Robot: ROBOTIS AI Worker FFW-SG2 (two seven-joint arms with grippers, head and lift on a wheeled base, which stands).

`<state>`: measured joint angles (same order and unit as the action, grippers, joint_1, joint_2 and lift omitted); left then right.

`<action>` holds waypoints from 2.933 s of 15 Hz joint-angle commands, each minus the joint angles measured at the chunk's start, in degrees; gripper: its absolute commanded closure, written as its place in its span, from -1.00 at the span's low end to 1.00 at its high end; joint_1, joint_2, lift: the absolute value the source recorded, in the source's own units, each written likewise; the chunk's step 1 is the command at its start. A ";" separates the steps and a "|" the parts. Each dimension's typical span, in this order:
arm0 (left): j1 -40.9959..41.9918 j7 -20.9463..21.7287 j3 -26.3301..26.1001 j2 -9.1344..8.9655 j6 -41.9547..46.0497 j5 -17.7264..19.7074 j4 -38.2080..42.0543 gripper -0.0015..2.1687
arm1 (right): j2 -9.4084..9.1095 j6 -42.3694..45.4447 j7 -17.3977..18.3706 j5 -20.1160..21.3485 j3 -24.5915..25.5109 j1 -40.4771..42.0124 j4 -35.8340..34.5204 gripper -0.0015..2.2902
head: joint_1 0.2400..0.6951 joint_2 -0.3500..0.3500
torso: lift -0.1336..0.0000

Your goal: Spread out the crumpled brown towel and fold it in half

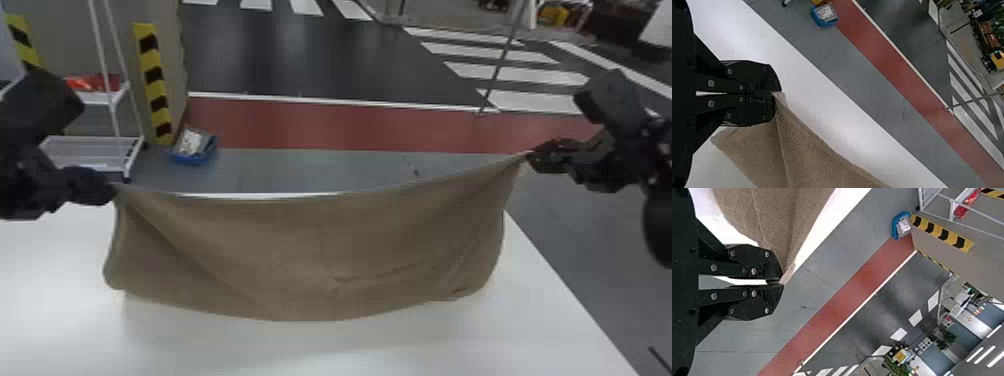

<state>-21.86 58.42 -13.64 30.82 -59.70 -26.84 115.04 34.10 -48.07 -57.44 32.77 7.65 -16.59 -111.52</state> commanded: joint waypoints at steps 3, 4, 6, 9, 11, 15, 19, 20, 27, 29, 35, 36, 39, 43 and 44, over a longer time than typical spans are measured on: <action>-22.62 -3.22 -7.80 -3.13 9.82 -2.69 -23.28 0.71 | -4.48 0.47 4.62 2.65 -6.42 -17.25 16.60 -0.08 | 0.03 -0.46 | -0.86; -24.11 -4.02 -7.80 -2.34 9.82 -2.69 -23.54 0.71 | -4.48 0.65 4.79 2.56 -6.16 -18.40 16.86 -0.08 | -0.12 -0.44 | -0.86; -21.65 -4.10 -7.54 0.12 9.64 -1.90 -19.06 0.71 | -3.78 0.47 4.70 1.25 -5.01 -16.99 15.54 -0.08 | -0.36 -0.40 | -0.86; -1.70 -3.93 -0.95 9.17 8.94 -3.39 1.51 0.71 | -0.17 0.30 2.68 -4.12 5.18 2.79 -1.86 -0.08 | -0.39 -0.39 | -0.86; 14.30 -3.31 6.09 11.55 8.76 -4.71 12.49 0.71 | -0.44 5.04 1.80 -6.66 14.24 17.82 -10.82 -0.07 | -0.14 -0.40 | -0.86; 39.61 -0.76 11.71 9.26 9.46 -11.22 23.04 0.71 | -4.48 21.39 -3.73 -9.48 23.46 36.36 -13.81 -0.07 | 0.81 -0.49 | -0.86; 46.64 6.53 10.83 10.14 9.82 -17.11 23.04 0.71 | -4.57 23.50 -11.12 -9.04 25.75 40.67 -13.55 -0.07 | 1.00 -0.57 | -0.86; 46.99 7.76 10.83 10.40 10.70 -17.90 22.95 0.71 | -4.48 23.67 -12.00 -8.25 25.49 40.76 -12.93 -0.07 | 1.00 -0.58 | -0.86; 32.49 11.81 2.22 11.46 13.33 -19.92 13.11 0.71 | -2.99 21.04 -15.95 0.89 16.26 30.21 -3.35 -0.07 | 1.00 -0.57 | -0.86; 24.76 12.86 -2.97 11.28 14.56 -20.18 8.54 0.71 | -2.55 19.98 -16.57 3.35 14.15 27.66 -1.68 -0.07 | 1.00 -0.58 | -0.86; 7.79 17.61 -11.58 7.59 31.96 -19.48 -5.88 0.71 | -2.11 17.70 -17.45 7.40 10.63 21.86 3.85 -0.07 | 1.00 -0.66 | -0.86; 6.48 17.52 -11.49 6.71 35.48 -19.04 -7.72 0.71 | -2.11 17.52 -17.45 7.57 10.54 20.72 5.00 -0.07 | 1.00 -0.68 | -0.86; 3.05 19.36 -10.44 5.31 41.11 -14.91 -11.06 0.71 | -2.28 16.64 -17.53 7.84 10.02 18.17 7.46 -0.07 | 1.00 -0.77 | -0.86; -0.91 17.96 -9.74 2.58 45.85 -12.89 -18.27 0.71 | -3.42 15.24 -18.32 8.28 8.08 12.89 12.55 -0.07 | 1.00 -0.82 | -0.86; -1.96 17.43 -9.74 1.88 46.38 -12.89 -20.55 0.71 | -3.69 15.24 -18.32 8.72 7.64 11.22 14.31 -0.07 | 1.00 -0.81 | -0.86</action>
<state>-22.30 76.13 -23.41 33.71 -14.61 -39.81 97.57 30.83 -32.78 -75.75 40.98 15.93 -3.14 -99.56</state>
